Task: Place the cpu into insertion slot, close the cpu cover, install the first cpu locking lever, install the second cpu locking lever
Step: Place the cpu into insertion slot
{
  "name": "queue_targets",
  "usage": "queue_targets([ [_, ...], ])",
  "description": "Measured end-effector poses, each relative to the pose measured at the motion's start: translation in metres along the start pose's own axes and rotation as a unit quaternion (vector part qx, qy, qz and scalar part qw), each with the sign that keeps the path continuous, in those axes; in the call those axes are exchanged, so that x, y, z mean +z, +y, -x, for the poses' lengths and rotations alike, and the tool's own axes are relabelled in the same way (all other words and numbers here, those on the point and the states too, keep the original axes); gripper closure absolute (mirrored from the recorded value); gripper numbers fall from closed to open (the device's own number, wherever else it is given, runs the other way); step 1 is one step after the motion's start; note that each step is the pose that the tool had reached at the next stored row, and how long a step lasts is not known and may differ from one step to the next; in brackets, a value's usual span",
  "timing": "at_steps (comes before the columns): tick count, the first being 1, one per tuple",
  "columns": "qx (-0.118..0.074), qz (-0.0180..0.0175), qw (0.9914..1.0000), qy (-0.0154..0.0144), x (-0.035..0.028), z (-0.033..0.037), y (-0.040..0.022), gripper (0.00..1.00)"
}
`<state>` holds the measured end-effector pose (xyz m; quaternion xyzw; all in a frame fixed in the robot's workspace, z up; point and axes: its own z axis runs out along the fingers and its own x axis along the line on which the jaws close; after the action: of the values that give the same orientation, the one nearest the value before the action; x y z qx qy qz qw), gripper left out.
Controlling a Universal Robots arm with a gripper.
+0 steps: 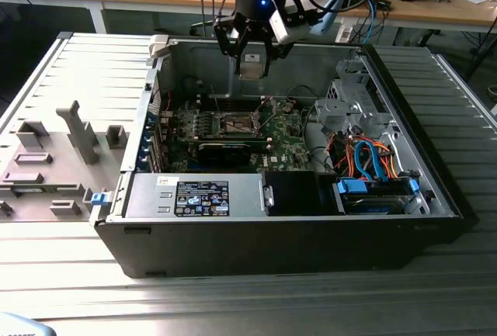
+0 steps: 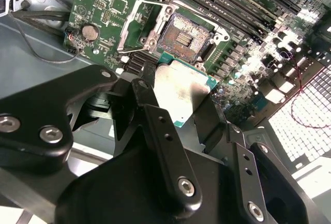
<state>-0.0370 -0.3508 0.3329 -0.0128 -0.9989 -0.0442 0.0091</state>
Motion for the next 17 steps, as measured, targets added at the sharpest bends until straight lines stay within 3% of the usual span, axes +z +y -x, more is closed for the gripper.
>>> queue_targets([
  [6, 0.0, -0.0003, 1.0, 0.0, 0.0031, -0.0001, -0.0013, 0.46],
  [17, 0.0, -0.0002, 1.0, 0.0, 0.0072, 0.0002, -0.0099, 0.46],
])
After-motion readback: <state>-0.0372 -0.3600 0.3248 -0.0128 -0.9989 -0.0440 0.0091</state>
